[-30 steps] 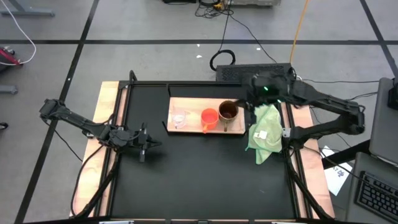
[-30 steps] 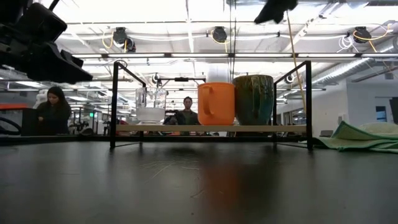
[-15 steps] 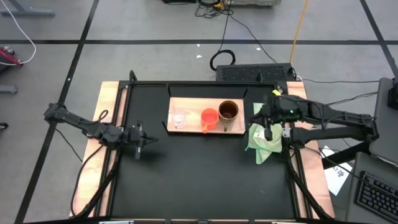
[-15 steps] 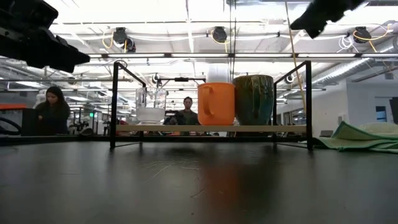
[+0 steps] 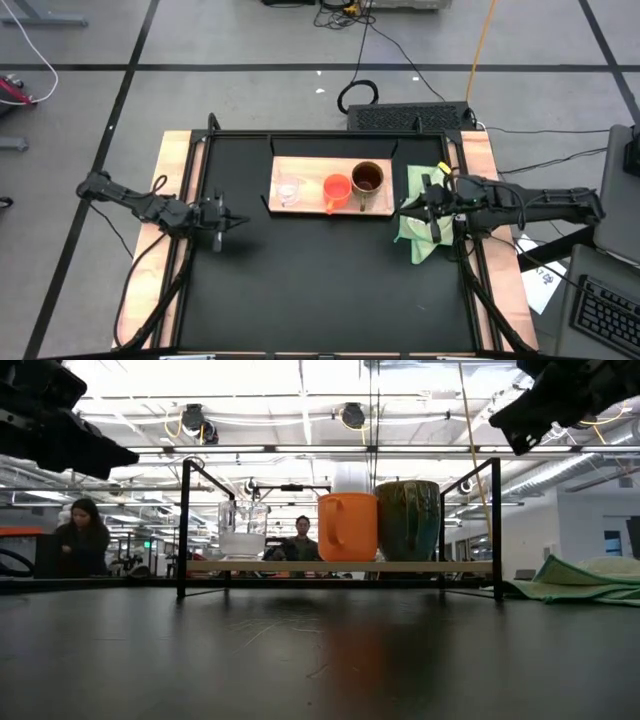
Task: Stack small to large cups/mugs on shelf
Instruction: Return to Home Position
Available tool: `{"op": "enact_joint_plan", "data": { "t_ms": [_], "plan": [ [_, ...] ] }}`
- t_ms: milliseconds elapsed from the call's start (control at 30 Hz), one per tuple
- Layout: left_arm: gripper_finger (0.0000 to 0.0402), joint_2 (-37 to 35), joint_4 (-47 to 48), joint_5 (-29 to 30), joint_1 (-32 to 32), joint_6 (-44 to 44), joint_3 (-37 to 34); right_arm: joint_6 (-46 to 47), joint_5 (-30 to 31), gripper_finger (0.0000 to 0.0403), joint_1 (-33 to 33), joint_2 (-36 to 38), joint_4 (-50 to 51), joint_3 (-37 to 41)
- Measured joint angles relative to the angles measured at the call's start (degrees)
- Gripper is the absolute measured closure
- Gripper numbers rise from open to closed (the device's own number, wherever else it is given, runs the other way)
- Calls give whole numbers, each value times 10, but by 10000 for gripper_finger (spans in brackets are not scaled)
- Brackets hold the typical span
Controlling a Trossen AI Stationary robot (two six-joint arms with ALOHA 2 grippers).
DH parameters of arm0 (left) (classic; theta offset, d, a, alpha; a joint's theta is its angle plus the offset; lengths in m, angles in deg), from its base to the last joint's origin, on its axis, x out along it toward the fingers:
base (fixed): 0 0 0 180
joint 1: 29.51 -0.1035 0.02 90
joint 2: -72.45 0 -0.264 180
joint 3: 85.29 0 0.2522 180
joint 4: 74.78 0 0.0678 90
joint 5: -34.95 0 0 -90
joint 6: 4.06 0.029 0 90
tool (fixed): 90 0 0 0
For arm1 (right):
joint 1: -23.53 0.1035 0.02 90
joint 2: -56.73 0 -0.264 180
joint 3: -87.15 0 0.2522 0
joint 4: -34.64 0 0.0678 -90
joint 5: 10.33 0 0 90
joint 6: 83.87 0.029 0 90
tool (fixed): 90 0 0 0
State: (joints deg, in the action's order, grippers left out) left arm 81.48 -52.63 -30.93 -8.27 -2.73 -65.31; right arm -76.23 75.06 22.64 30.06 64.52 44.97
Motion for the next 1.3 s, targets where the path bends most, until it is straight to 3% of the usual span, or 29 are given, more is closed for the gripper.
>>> {"op": "enact_joint_plan", "data": {
  "t_ms": [367, 933, 1300],
  "plan": [
    [401, -43, 49, -9, 0, -22, 0, 32, 0, 403, 34, 7, -142, 100],
    [401, -47, 48, -13, 0, -29, 0, 31, 1, 403, 71, 8, -403, 244],
    [402, -47, 13, -13, 0, 18, 0, -30, 20, 403, 74, 8, -427, 258]
  ]
}}
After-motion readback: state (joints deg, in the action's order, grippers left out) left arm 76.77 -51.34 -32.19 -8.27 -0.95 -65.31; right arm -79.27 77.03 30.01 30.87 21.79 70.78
